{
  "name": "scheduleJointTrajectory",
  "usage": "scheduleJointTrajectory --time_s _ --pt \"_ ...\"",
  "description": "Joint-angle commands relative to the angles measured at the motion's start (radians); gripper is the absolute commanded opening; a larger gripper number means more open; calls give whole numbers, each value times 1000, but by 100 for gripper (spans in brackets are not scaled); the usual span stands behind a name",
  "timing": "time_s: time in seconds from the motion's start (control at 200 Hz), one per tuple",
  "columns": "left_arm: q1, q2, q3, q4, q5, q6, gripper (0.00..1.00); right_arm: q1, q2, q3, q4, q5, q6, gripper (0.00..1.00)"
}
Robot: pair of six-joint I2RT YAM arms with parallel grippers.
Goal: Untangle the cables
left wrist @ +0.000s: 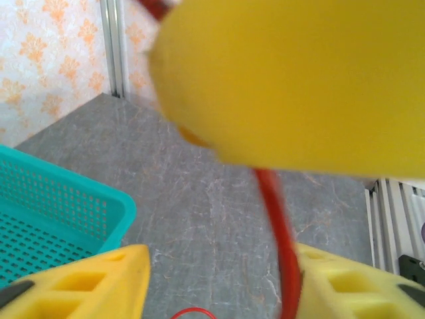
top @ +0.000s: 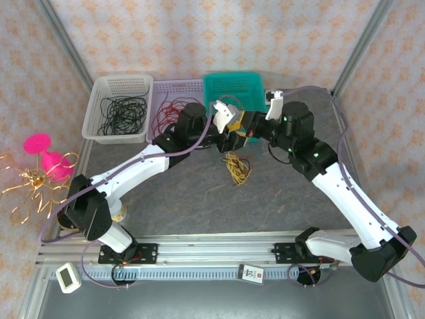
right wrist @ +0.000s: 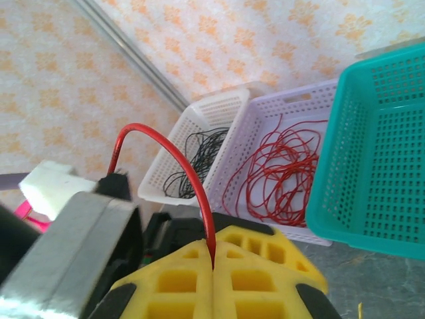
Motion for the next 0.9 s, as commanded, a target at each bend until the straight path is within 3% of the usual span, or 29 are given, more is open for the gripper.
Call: scheduleJointTrajectory --time_s 0.0,0.12,0.16,0.245,0.39,0.501,0.556,0.656,0.896 --pt "-6 20 50 5 -25 17 35 3 -42 30 51 -71 18 0" --pt "-7 -18 -11 121 -71 -45 0 2 -61 32 54 -61 25 0" --pt "-7 -44 -47 169 -93 -63 0 1 -65 32 50 -36 29 3" --pt "-8 -88 -92 219 -149 -100 0 -14 -84 25 36 39 34 31" --pt "-6 -121 -68 135 -205 -110 0 -138 -146 -46 33 92 59 64" --pt "-7 -152 -67 120 -243 -146 0 -167 -230 -264 171 84 -37 91" --pt "-7 -169 -74 132 -243 -172 0 -167 -254 -383 279 -19 -99 92" --pt "-7 -190 -79 147 -210 -213 0 -151 -237 -542 512 -258 -125 84" --pt "-9 -242 -38 92 -163 -250 0 -26 -68 -689 994 -328 -186 84"
